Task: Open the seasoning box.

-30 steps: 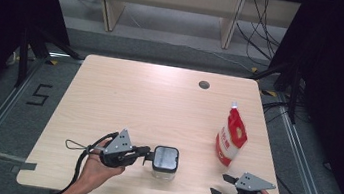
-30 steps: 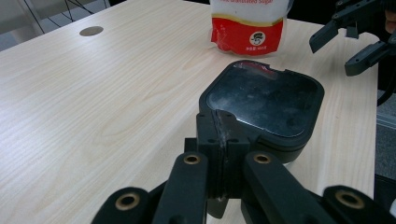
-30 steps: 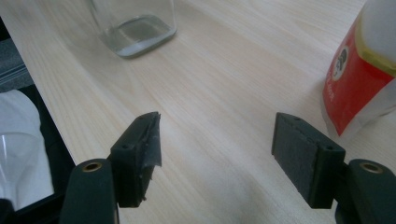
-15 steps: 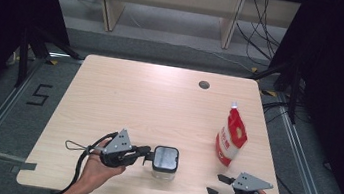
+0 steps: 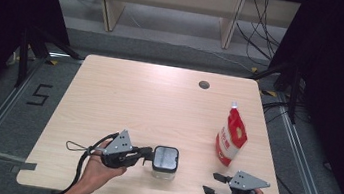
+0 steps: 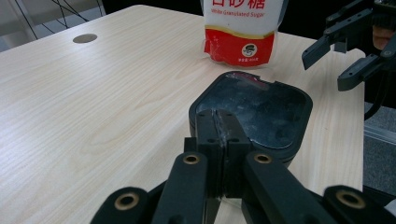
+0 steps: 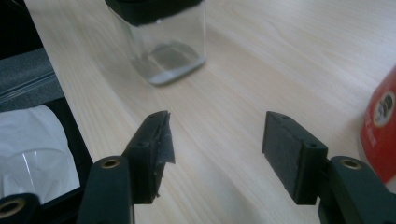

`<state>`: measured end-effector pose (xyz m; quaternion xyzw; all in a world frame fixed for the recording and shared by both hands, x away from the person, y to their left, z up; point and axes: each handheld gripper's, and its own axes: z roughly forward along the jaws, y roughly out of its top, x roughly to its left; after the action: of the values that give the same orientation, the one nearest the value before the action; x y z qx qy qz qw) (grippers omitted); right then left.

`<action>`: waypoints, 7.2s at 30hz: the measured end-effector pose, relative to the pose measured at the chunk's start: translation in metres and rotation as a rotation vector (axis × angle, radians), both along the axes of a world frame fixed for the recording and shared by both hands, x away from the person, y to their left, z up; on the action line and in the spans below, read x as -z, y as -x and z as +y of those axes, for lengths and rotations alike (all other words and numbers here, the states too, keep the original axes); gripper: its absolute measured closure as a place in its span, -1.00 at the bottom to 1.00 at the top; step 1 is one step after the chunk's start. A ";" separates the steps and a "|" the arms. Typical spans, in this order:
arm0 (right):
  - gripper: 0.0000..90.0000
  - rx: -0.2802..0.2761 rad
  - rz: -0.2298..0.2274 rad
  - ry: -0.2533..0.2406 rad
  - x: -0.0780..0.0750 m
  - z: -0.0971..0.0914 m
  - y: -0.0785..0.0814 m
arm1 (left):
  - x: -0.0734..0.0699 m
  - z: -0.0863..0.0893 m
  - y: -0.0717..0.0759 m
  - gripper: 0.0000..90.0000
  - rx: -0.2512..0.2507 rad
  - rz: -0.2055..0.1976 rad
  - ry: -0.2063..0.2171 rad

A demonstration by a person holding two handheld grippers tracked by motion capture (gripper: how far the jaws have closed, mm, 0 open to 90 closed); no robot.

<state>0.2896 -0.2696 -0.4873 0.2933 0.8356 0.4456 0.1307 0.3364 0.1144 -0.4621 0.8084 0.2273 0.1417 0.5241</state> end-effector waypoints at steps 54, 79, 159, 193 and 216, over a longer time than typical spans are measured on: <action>1.00 -0.141 -0.124 -0.076 -0.021 0.077 -0.039 | 0.003 0.002 0.001 0.97 -0.009 0.002 0.028; 1.00 -0.165 -0.121 -0.186 -0.013 0.080 -0.053 | 0.003 0.003 0.001 0.97 -0.005 0.003 0.030; 1.00 -0.228 -0.079 -0.285 -0.004 0.071 -0.067 | 0.008 -0.001 0.007 0.99 -0.028 -0.073 0.033; 0.98 -0.229 -0.082 -0.347 0.003 0.067 -0.070 | 0.010 -0.002 0.011 0.99 -0.034 -0.106 0.025; 1.00 -0.184 -0.153 -0.161 -0.013 0.064 -0.054 | 0.012 -0.003 0.012 0.99 -0.041 -0.115 0.041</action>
<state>0.3440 -0.2055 -0.4747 0.1905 0.8083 0.5421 0.1287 0.3243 0.1115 -0.4742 0.7833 0.2160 0.1939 0.5497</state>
